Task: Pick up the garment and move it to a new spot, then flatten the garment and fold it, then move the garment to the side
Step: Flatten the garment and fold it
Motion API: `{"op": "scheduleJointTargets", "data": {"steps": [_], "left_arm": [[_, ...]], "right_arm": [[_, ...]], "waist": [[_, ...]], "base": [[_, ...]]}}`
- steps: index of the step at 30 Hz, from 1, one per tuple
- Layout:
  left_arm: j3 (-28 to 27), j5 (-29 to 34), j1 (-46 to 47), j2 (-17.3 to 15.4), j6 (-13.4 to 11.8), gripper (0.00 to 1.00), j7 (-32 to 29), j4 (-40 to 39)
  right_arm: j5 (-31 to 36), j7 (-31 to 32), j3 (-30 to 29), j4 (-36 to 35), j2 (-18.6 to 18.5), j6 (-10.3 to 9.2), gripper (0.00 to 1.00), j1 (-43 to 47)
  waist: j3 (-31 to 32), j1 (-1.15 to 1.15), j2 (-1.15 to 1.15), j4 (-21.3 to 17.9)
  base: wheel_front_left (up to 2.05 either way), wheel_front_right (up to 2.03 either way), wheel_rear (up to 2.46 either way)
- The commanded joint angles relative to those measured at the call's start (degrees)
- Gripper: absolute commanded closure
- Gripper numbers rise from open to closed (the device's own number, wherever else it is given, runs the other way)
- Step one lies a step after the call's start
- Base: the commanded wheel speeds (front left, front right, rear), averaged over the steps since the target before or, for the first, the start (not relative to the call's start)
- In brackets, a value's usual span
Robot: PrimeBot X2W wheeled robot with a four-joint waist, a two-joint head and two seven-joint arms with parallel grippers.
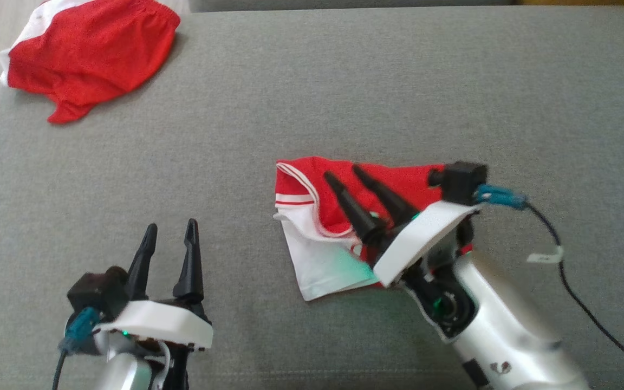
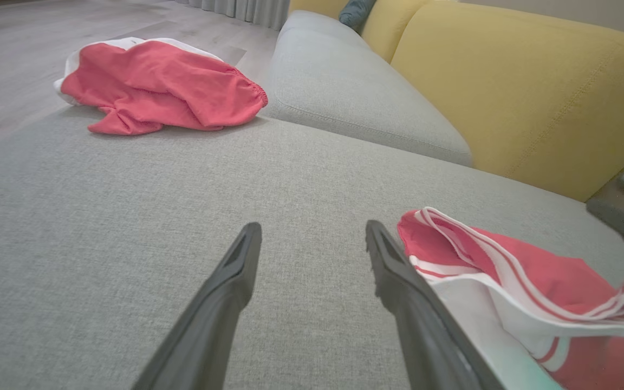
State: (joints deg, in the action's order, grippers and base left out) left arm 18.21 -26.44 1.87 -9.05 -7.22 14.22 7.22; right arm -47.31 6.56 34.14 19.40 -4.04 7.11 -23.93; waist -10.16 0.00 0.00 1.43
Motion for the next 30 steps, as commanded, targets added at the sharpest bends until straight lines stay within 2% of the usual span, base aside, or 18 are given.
{"op": "scheduleJointTargets", "data": {"steps": [1, 12, 20, 30], "left_arm": [[-1.79, 0.17, 2.50, -0.50, 0.12, 0.00, 0.63, -1.69], [-1.60, 0.43, 2.77, -0.75, 0.20, 0.00, 0.68, -2.07], [-0.95, 1.04, 4.39, -0.29, 0.65, 0.00, 0.72, -2.22], [-1.84, 1.94, 3.01, 1.23, 1.27, 0.00, 0.76, -2.48]], "right_arm": [[0.51, -1.05, -0.51, -2.85, 1.15, 0.37, 0.00, -0.85], [11.23, -3.18, -14.55, -10.64, 1.16, 0.37, 0.00, 4.34], [24.45, -7.94, -22.44, -12.88, 1.15, 0.37, 0.00, 8.87], [31.85, -14.20, -28.54, -12.85, 1.16, 0.37, 0.00, 16.13]], "waist": [[0.11, 0.00, 0.00, -0.38], [0.47, 0.00, 0.00, -2.11], [1.37, 0.00, 0.00, -2.18], [5.08, 0.00, 0.00, -2.26]], "base": [[0.00, 0.00, 0.00], [0.00, 0.00, 0.00], [0.00, 0.00, 0.00], [0.00, 0.00, 0.00]]}}
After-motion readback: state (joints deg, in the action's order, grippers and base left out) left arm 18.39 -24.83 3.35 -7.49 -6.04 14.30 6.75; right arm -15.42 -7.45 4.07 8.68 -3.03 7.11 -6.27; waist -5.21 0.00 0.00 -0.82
